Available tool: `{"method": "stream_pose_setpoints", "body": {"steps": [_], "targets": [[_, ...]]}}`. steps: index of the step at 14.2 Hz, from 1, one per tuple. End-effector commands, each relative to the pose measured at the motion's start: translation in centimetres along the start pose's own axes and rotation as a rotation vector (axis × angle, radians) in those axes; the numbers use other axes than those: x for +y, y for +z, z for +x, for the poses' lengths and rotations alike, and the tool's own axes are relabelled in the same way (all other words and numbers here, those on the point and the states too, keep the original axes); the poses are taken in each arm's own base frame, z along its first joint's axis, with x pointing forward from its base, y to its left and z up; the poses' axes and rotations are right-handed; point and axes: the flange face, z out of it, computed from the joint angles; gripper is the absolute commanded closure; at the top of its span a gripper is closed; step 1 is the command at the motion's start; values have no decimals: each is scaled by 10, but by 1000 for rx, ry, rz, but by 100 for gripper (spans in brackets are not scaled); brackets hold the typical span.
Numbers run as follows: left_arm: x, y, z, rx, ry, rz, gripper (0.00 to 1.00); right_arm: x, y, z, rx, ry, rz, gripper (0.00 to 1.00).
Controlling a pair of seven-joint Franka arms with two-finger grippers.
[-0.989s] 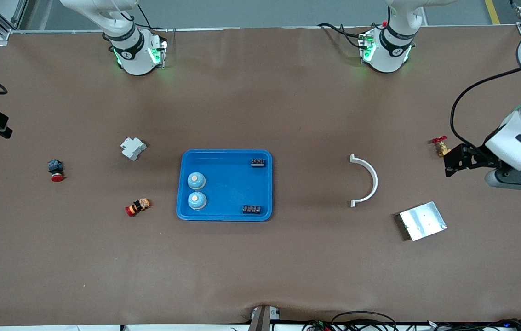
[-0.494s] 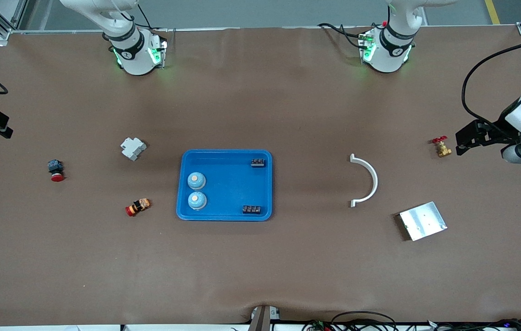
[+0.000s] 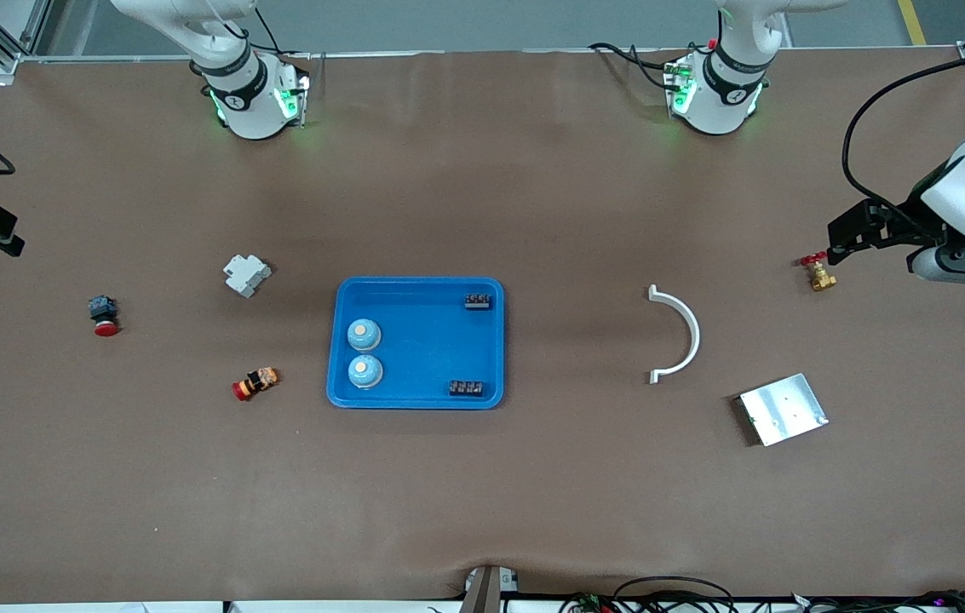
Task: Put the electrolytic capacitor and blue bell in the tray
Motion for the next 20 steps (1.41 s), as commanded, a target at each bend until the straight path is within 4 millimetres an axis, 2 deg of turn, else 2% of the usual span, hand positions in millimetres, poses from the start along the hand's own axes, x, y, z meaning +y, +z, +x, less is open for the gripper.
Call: {"method": "stream_pose_setpoints", "body": {"steps": [1, 20], "targets": [[-2, -5, -8, 0, -17, -21, 0, -1, -4, 2, -2, -5, -7, 0], [-7, -13, -9, 25, -6, -11, 0, 1, -3, 2, -3, -2, -8, 0]]}}
